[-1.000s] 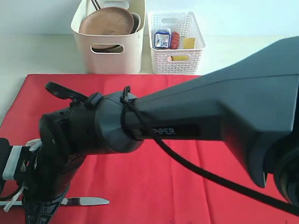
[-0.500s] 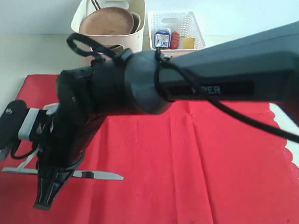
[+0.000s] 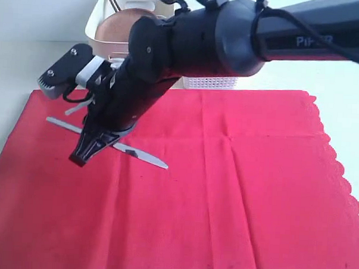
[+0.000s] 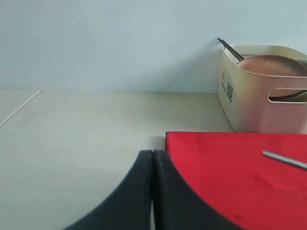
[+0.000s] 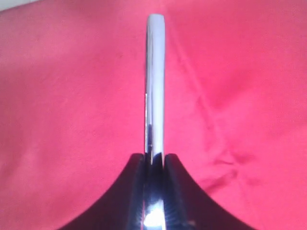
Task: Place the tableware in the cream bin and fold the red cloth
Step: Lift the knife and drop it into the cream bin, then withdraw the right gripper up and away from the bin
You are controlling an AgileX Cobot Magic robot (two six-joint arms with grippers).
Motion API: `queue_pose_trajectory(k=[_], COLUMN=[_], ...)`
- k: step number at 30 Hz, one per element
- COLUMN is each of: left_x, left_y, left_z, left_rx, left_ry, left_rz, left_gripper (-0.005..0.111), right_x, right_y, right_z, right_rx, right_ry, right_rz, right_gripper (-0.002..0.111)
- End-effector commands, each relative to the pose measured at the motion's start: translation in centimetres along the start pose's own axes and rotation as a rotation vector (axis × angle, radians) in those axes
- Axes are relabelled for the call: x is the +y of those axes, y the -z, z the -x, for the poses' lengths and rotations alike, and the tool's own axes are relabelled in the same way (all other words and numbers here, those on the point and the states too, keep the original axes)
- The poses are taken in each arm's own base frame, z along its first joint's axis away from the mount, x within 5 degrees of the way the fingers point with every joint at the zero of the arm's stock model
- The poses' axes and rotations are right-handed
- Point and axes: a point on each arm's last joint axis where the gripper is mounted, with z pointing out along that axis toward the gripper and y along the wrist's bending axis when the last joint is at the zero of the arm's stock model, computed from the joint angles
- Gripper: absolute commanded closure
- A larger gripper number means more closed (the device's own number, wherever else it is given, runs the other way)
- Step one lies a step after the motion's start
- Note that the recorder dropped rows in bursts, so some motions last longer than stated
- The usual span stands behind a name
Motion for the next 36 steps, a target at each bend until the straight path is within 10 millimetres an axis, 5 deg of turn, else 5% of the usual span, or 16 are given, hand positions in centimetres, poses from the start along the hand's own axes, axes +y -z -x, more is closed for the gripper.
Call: queue_pose_trajectory(k=[1,11,16,25,36], left_x=[0.0,0.0,0.0,0.0,0.0], left_y=[0.0,0.0,0.0,0.0,0.0], left_z=[0.1,0.1,0.1,0.1,0.1], left_rx=[-0.008,-0.008,-0.008,-0.008,-0.008], left_ry=[0.000,0.000,0.000,0.000,-0.008], left_rz=[0.002,0.002,0.002,0.002,0.002], left_gripper=[0.107,0.107,0.107,0.107,0.107], right_x=[-2.7,-9.7,-13.1,-17.7,-20.4], right_y=[2.3,7.9,9.0,4.8,-0.2], right_z=[1.3,6.0,8.0,8.9,7.1], right_rx=[-0.158,-0.455,-0.666,-0.887,-0.852], right_ry=[-0.132,-0.302,-0.405,-0.460,-0.487], right_rz=[-0.108,-0.251,-0.321,-0.481,-0.504], right_gripper=[0.108,0.108,0.108,0.108,0.104])
